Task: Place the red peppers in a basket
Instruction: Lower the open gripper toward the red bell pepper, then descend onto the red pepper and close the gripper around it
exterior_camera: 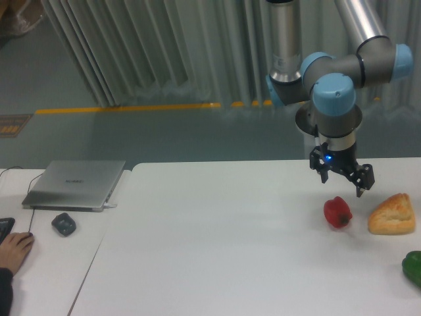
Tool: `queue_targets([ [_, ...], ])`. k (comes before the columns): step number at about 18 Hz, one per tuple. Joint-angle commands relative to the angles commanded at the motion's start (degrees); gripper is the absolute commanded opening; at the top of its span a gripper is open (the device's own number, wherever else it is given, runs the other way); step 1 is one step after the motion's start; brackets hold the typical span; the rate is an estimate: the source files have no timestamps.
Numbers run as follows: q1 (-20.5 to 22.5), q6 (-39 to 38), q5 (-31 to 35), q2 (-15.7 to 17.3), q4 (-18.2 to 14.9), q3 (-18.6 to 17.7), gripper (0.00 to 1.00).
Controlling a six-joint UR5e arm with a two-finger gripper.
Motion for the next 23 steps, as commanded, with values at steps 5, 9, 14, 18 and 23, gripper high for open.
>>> queue_targets([
  [5,-1.49,-12.13,-0.09,-2.02,0.88,-0.27,1.0],
  [9,-2.11,-18.81,0.44,-4.39,1.84,1.23,1.0],
  [14,-1.94,-19.09,0.88,-5.8,3.16,1.31,1.0],
  [18,-1.85,-19.09,2.37,-7.03,3.51,1.4,1.0],
  [23,-1.93,-18.74,3.52,-7.64,3.51,1.23,1.0],
])
